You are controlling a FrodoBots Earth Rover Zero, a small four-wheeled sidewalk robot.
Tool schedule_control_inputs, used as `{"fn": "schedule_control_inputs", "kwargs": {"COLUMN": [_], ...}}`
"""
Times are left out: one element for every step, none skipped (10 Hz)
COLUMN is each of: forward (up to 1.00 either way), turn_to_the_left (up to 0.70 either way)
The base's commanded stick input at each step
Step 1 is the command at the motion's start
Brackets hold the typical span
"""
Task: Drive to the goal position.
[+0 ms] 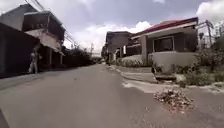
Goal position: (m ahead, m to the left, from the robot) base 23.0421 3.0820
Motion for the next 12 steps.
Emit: {"fn": "schedule_control_inputs", "kwargs": {"forward": [0.70, 0.70, 0.70, 0.70, 0.70, 0.70, 0.70, 0.70, 0.70, 0.70, 0.70, 0.70], "turn_to_the_left": [0.01, 0.01, 0.01, 0.01, 0.01, 0.01, 0.01, 0.01, 0.01, 0.01, 0.01, 0.01]}}
